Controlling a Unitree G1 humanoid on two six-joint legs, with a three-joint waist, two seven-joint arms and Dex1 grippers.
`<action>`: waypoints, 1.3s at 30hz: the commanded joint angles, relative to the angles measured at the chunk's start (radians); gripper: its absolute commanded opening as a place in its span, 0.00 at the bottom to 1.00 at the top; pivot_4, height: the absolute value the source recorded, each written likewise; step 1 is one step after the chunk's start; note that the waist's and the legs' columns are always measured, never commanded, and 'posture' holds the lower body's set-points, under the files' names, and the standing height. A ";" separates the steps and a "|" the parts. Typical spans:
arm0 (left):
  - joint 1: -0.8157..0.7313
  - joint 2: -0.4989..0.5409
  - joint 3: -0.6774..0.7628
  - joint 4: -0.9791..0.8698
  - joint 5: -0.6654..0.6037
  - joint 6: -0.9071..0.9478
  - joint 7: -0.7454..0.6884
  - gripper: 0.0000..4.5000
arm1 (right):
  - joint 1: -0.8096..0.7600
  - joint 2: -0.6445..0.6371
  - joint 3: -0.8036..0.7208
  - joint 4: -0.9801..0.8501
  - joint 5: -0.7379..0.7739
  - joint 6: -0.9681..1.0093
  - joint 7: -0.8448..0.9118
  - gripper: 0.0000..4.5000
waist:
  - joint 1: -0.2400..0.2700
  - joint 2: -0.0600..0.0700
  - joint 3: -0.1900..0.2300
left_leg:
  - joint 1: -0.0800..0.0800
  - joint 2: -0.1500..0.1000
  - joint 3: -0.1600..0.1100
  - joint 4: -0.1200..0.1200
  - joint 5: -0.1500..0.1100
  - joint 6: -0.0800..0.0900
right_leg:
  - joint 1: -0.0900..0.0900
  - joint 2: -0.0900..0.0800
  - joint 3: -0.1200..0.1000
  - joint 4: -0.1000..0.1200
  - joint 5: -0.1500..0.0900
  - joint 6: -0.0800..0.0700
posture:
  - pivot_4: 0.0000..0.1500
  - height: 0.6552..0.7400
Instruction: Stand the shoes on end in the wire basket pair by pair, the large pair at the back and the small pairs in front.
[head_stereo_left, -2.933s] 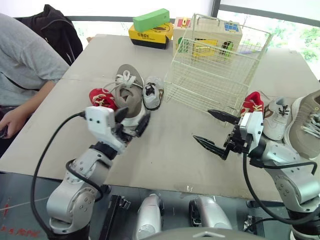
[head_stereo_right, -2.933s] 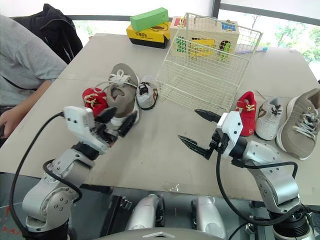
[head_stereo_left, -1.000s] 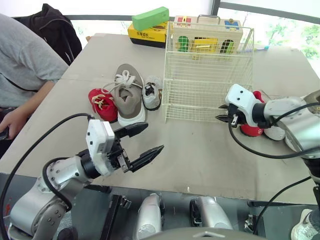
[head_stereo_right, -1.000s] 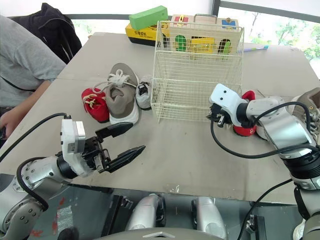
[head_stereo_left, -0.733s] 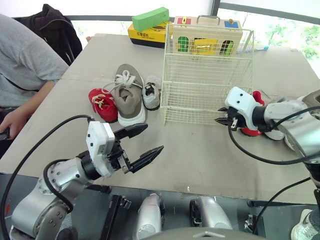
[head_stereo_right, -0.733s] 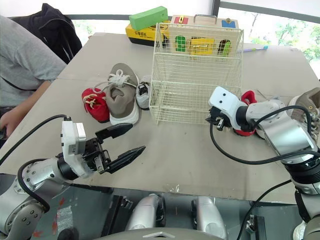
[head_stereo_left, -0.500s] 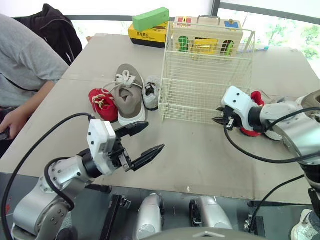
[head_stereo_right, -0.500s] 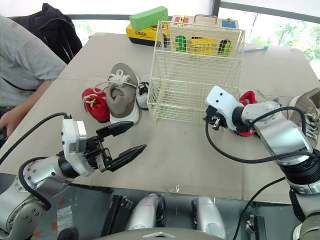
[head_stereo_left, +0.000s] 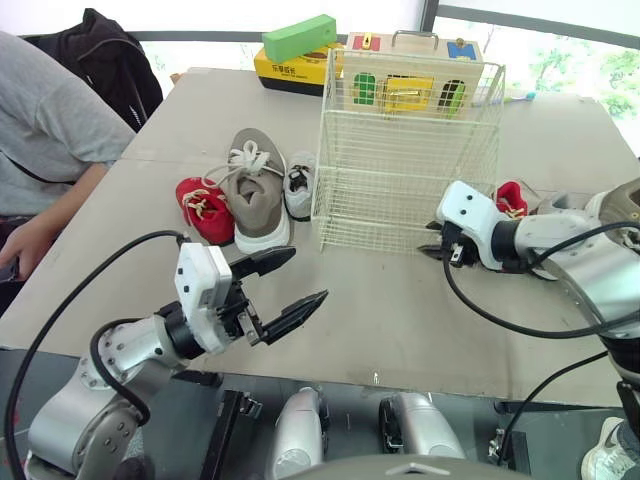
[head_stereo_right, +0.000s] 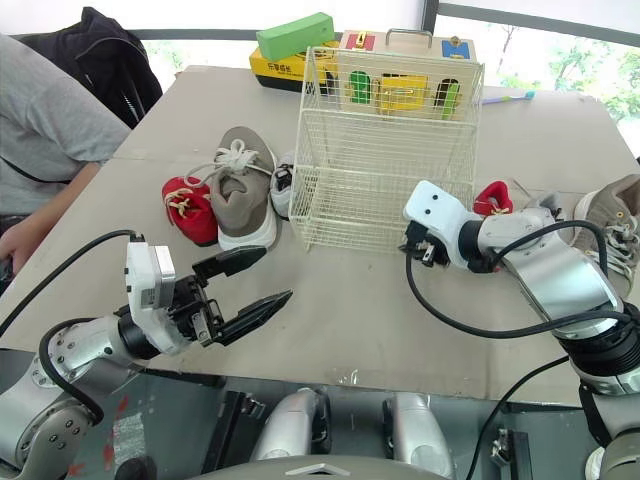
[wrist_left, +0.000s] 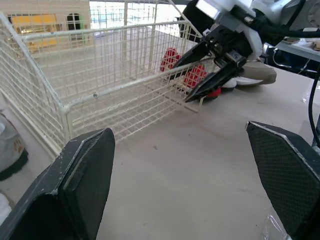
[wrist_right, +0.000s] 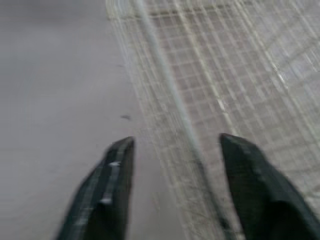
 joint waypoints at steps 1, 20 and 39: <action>0.033 -0.024 0.035 -0.017 0.010 -0.035 0.001 1.00 | 0.025 -0.016 -0.084 -0.009 0.015 -0.107 0.020 0.88 | 0.001 0.000 0.000 | 0.000 0.000 0.000 0.000 0.000 0.000 | 0.000 0.000 0.000 0.000 0.000 0.000 | 1.00 1.00; -0.385 -0.316 -0.043 0.085 0.355 0.413 0.846 1.00 | 0.371 0.214 -0.382 -0.186 0.407 -0.490 0.063 0.97 | 0.005 -0.003 -0.002 | 0.001 -0.002 -0.005 0.002 0.000 0.001 | 0.005 0.003 -0.004 0.001 0.000 0.001 | 1.00 1.00; -0.464 -0.364 -0.164 0.365 0.517 0.229 0.690 0.44 | 0.397 0.160 -0.342 -0.213 0.437 -0.501 0.024 1.00 | 0.030 -0.001 -0.003 | 0.013 -0.004 -0.007 0.002 0.000 0.001 | 0.017 -0.002 -0.006 0.001 0.000 0.001 | 1.00 1.00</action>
